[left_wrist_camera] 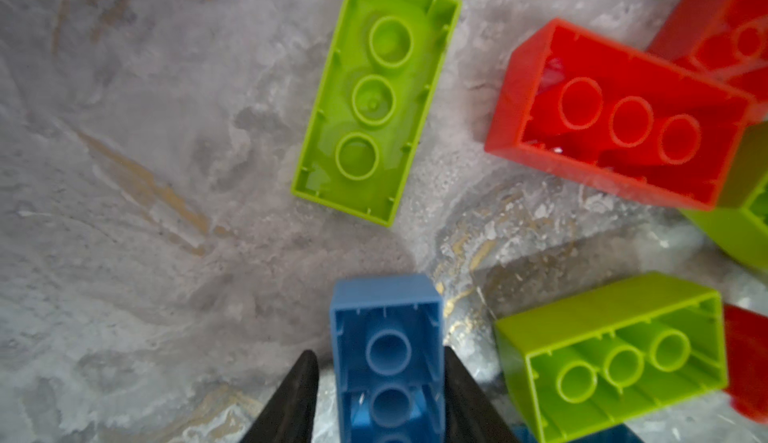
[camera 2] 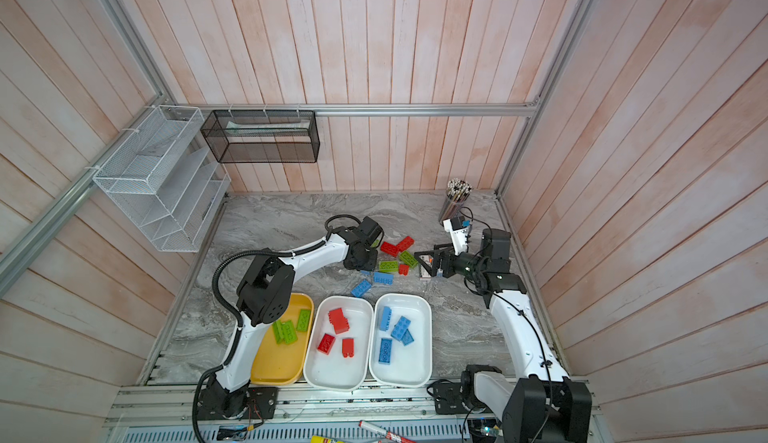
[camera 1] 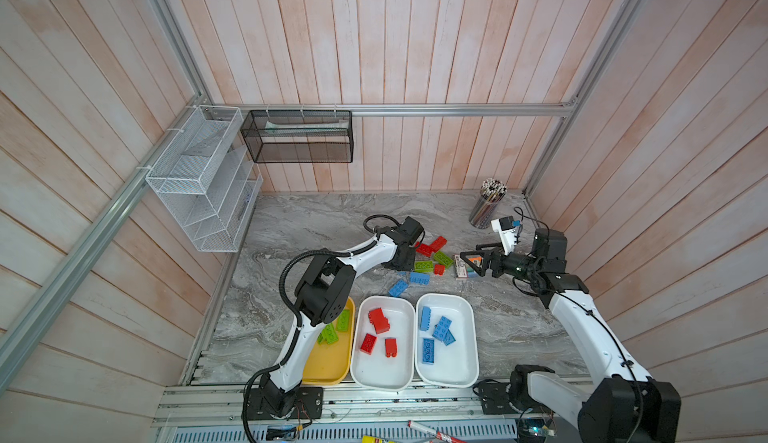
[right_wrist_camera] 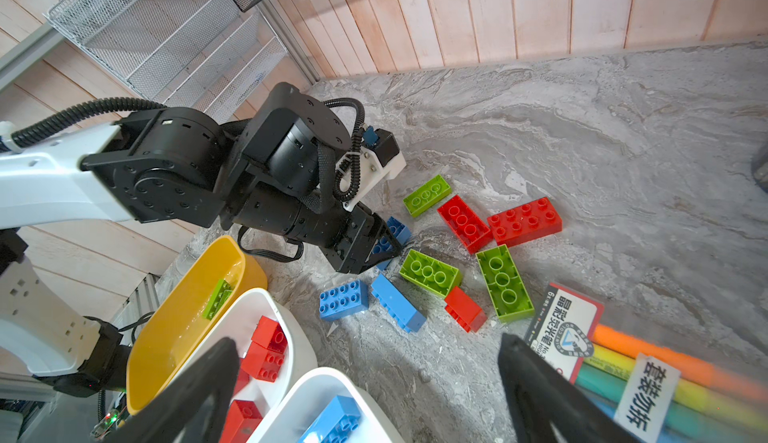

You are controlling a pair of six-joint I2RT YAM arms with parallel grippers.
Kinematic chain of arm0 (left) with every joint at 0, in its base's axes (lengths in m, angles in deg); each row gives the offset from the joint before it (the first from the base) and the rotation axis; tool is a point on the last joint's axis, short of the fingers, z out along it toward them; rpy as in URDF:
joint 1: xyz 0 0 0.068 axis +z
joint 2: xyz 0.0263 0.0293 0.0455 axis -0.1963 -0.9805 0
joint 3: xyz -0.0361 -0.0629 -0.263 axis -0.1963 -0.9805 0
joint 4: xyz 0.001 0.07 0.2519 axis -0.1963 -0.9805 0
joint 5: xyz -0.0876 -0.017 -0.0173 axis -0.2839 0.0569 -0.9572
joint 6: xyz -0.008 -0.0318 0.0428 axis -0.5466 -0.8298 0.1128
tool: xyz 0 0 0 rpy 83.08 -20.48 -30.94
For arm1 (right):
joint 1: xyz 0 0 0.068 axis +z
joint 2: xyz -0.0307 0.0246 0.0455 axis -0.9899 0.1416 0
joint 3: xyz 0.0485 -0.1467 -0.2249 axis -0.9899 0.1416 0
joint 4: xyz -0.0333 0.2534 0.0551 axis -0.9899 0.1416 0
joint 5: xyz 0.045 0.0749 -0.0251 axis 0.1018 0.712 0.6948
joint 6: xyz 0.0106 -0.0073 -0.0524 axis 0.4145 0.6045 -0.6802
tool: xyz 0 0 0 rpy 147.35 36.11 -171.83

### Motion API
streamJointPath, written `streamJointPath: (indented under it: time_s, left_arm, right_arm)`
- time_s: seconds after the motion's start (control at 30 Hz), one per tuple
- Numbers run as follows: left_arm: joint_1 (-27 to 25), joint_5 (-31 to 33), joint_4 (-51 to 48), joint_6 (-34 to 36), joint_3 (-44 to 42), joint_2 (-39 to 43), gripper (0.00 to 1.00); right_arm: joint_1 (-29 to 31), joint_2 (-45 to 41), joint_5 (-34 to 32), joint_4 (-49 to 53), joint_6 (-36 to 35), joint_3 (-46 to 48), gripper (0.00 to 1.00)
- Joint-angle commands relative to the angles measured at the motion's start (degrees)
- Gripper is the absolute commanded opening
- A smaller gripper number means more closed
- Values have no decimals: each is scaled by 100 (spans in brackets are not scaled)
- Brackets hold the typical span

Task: Sort the legos into containers by color
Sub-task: 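Return the left gripper to the pile and grasp a blue brick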

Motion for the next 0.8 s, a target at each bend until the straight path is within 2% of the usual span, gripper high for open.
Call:
streamJointPath:
  time_s: [0.0, 0.17, 0.3, 0.37, 0.53, 0.77]
  left_arm:
    - [-16, 332, -127, 120, 208, -191, 41]
    - [-51, 463, -331, 294, 225, -187, 32]
    - [-58, 570, -455, 440, -10, 192, 30]
    - [-82, 512, -453, 536, -279, 661, 30]
    - [-164, -96, -578, 677, -1052, 2059, 30]
    - [-394, -654, -1089, 357, -2184, 3617, 30]
  right_arm:
    - [-41, -36, -56, 129, -113, -91, 98]
    - [-52, -108, -68, 161, -126, -56, 98]
    - [-66, -157, -69, 153, -120, -29, 98]
    - [-87, -157, -62, 163, -126, -38, 98]
    - [-90, -144, 7, 49, -39, -10, 98]
    - [-85, -106, 133, -32, 23, 24, 98]
